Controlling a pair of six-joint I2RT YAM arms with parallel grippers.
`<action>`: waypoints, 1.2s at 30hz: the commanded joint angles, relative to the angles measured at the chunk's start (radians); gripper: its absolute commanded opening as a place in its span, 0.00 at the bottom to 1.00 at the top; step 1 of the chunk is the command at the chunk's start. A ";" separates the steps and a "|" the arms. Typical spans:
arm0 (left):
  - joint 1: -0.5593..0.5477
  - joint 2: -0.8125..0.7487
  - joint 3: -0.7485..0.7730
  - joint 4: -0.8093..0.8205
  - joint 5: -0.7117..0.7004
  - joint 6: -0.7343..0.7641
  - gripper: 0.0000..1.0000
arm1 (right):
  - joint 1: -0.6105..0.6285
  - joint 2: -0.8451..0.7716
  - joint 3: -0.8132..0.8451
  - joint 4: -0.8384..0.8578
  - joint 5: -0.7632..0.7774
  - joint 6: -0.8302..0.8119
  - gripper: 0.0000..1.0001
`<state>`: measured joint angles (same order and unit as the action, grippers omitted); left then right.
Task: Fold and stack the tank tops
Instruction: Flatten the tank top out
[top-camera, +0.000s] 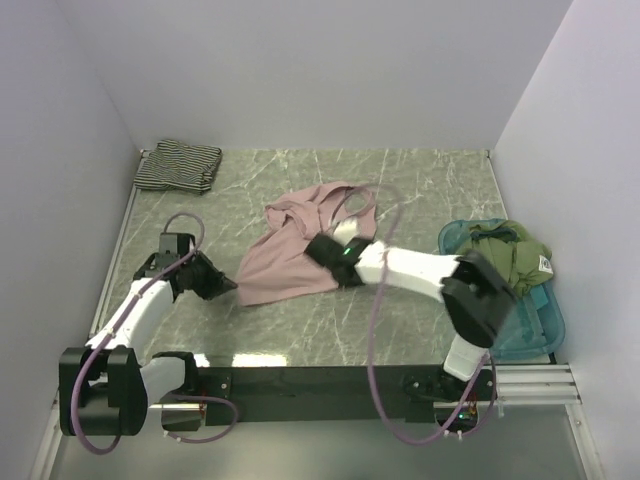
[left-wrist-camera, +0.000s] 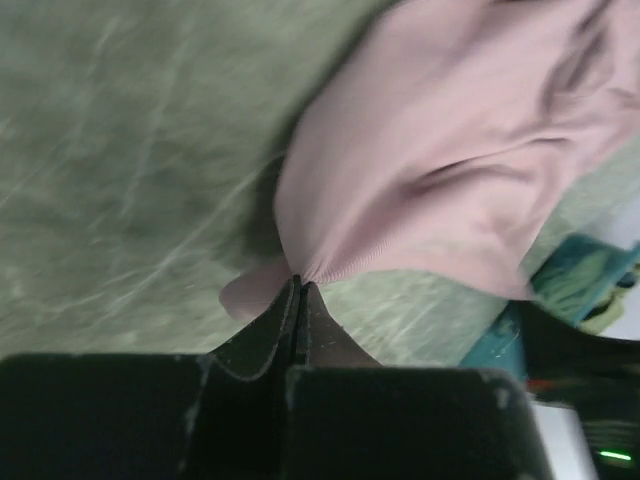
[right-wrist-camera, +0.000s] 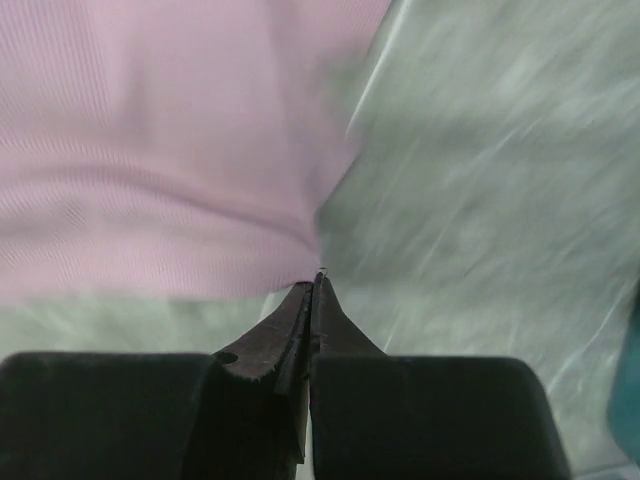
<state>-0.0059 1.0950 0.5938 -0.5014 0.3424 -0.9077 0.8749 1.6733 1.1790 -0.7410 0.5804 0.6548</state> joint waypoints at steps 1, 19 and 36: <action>0.003 -0.014 -0.009 0.063 -0.009 0.001 0.01 | 0.110 0.003 -0.031 -0.087 -0.022 0.074 0.00; 0.069 0.006 0.041 0.027 -0.060 0.056 0.01 | 0.131 -0.162 -0.145 0.302 -0.315 0.086 0.46; 0.103 0.032 0.074 0.032 -0.040 0.072 0.01 | -0.019 -0.357 -0.466 0.472 -0.292 -0.029 0.28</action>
<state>0.0902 1.1278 0.6205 -0.4828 0.2916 -0.8570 0.8467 1.3064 0.6994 -0.3695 0.2813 0.6903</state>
